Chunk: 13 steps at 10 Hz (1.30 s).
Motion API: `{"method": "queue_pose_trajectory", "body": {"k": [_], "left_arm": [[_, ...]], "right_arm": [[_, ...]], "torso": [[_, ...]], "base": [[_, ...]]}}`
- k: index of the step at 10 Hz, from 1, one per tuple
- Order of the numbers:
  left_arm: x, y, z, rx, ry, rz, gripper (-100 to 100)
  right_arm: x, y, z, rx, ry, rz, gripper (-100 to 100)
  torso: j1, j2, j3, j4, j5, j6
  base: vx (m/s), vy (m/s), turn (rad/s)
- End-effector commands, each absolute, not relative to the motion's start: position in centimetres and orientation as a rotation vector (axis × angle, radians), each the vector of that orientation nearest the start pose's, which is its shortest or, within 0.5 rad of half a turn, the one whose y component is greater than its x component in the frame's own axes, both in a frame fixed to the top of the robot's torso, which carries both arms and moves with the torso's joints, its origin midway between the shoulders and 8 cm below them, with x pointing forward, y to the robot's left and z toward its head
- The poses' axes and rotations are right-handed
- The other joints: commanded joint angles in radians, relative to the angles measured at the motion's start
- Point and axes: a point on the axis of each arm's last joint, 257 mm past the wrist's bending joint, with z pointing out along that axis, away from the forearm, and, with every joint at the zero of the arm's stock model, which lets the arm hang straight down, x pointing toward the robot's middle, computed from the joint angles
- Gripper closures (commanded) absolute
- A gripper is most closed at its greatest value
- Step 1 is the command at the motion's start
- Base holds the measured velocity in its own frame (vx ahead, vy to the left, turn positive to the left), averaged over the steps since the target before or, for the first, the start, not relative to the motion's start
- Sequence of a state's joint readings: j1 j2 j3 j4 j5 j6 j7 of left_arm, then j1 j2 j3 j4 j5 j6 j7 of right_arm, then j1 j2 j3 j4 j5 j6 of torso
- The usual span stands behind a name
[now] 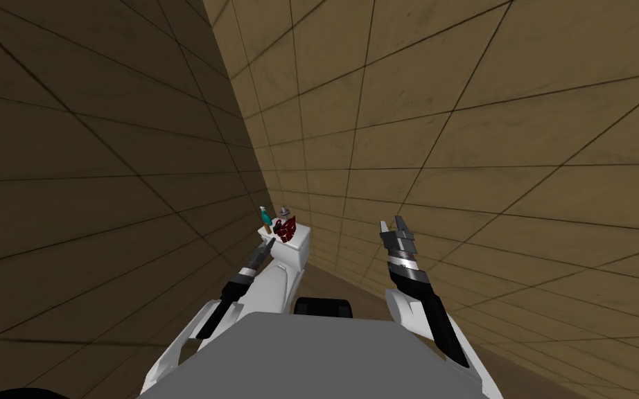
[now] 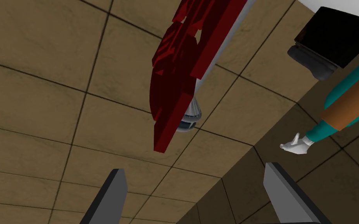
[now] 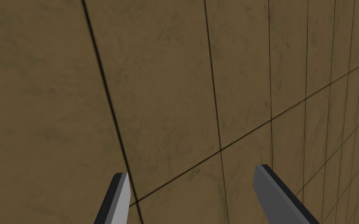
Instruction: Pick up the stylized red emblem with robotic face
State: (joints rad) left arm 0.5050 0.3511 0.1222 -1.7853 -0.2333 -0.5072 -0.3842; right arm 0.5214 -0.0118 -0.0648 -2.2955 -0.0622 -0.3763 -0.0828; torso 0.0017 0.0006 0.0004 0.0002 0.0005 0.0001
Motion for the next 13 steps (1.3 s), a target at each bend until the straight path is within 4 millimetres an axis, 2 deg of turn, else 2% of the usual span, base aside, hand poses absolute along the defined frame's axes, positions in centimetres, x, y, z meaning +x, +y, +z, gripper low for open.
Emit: {"method": "queue_pose_trajectory", "body": {"k": [1, 9, 11, 12, 13], "left_arm": [[38.2, 35.4, -20.8, -0.247, 1.416, -0.475, -100], [39.4, 36.3, -24.9, 0.142, 1.570, -0.238, -100], [39.5, 36.3, -25.6, 0.205, 1.585, -0.202, -100], [39.5, 36.3, -25.3, 0.180, 1.579, -0.216, -100], [39.6, 36.3, -25.4, 0.186, 1.580, -0.213, 0]], "right_arm": [[35.3, -31.3, 0.2, 0.817, 0.637, 1.315, 0], [35.3, -31.3, 0.2, 0.817, 0.637, 1.315, 0], [35.3, -31.3, 0.2, 0.817, 0.637, 1.315, 0], [35.3, -31.3, 0.2, 0.817, 0.637, 1.315, 0], [35.3, -31.3, 0.2, 0.817, 0.637, 1.315, 0]], "torso": [[0.000, 0.000, 0.000, 0.000, 0.000, 0.000], [0.000, 0.000, 0.000, 0.000, 0.000, 0.000], [0.000, 0.000, 0.000, 0.000, 0.000, 0.000], [0.000, 0.000, 0.000, 0.000, 0.000, 0.000], [-0.001, -0.001, 0.000, 0.000, 0.000, -0.001]], "base": [[-0.015, 0.022, -0.103], [-0.016, 0.021, -0.140], [-0.015, 0.020, -0.108], [-0.006, 0.009, -0.025], [0.000, 0.000, 0.000]]}}
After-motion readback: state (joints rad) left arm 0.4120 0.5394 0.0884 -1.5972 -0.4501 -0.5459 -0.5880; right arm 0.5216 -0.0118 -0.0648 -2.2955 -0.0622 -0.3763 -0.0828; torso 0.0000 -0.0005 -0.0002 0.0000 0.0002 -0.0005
